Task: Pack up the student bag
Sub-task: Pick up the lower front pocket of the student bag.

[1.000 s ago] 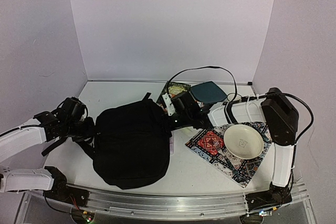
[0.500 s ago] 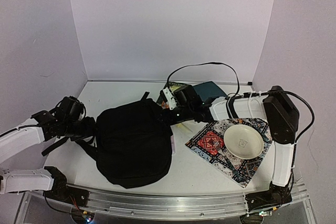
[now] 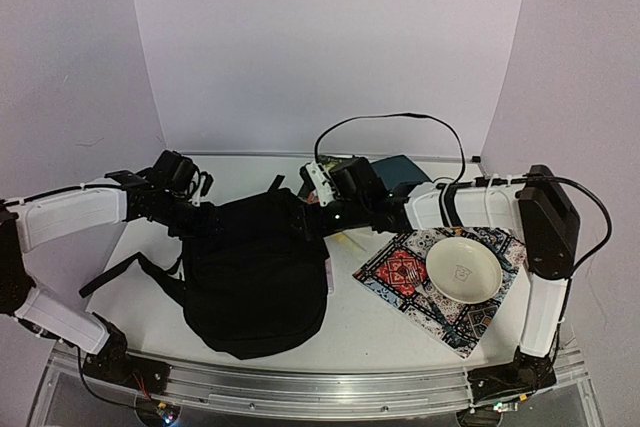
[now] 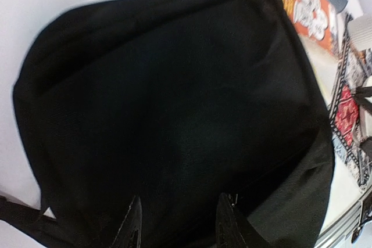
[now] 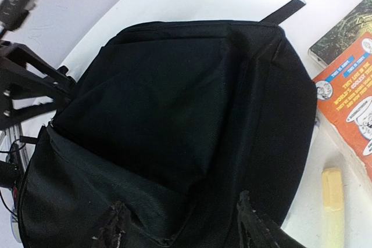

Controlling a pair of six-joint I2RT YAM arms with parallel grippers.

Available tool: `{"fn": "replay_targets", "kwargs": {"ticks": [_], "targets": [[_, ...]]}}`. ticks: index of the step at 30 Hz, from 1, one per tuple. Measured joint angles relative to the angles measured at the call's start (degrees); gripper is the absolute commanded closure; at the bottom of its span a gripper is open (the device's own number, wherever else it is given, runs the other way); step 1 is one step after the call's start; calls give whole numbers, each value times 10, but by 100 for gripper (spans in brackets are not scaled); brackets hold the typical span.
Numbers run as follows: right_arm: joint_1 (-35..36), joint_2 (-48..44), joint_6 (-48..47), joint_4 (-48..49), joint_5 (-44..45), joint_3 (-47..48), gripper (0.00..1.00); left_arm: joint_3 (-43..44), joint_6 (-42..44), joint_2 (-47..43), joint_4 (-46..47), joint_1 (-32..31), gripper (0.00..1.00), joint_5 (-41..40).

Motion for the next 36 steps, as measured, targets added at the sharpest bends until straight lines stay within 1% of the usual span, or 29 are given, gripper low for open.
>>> {"fn": "replay_targets", "kwargs": {"ticks": [4,7,13,18,23,29,36], "targets": [[11,-1,8,-2,5,-4,31,0,14,43,0,-19,60,12],[17,-1,16,-3,11,-6,28,0,14,49,0,-49,63,12],[28,-1,48,-3,23,-6,24,-3,4,45,10,-104,66,4],[37,-1,87,-3,35,-6,21,-36,-18,21,23,-126,70,-6],[43,2,125,-2,47,-6,19,-65,-36,14,41,-144,77,-12],[50,22,166,-4,51,-6,16,-88,-48,11,66,-184,85,-30],[62,63,198,-18,47,3,15,-110,-44,8,116,-220,86,-63]]}}
